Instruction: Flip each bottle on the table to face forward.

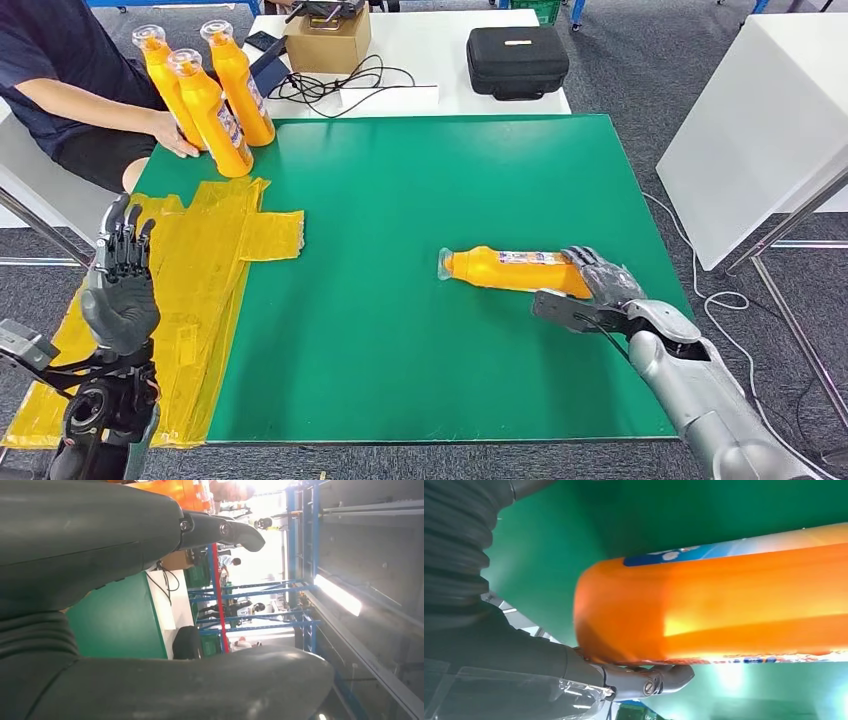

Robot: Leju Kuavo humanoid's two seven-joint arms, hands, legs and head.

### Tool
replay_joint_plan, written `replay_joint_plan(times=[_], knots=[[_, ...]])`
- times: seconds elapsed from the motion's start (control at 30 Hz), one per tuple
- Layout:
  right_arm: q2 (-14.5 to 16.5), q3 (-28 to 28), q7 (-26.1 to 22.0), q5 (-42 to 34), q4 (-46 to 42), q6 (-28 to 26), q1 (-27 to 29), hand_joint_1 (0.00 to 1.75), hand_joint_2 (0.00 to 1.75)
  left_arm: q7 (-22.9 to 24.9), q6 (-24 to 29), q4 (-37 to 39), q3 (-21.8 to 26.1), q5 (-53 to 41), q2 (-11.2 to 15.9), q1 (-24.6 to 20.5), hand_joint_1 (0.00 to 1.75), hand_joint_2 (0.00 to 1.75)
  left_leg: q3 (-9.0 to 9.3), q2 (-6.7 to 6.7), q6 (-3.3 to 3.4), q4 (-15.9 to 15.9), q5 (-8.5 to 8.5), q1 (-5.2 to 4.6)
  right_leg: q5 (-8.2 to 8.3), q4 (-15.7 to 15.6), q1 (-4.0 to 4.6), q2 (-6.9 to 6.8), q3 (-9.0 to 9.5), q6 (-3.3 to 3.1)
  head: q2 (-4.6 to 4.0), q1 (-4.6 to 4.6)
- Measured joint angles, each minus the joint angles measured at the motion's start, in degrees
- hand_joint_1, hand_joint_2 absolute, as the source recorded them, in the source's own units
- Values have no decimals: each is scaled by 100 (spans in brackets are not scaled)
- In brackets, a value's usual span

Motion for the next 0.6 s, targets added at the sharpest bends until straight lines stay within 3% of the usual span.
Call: replay_joint_plan(times=[0.3,0.43,0.6], knots=[[269,37,36,44,386,-22,-270,0,175,4,2,58,-18,73,0,-47,0,0,2,16,0,0,0,0,1,0,1,8,0,0,0,1],[407,64,39,57,609,-26,-416,171,175,6,-4,108,-21,147,0,-67,0,0,4,20,0,0,0,0,2,0,1,9,1,1,0,1],[490,130,-7,48,754,-30,-547,175,175,0,-4,155,-30,180,0,-114,0,0,4,20,0,0,0,0,2,0,1,9,1,1,0,1]])
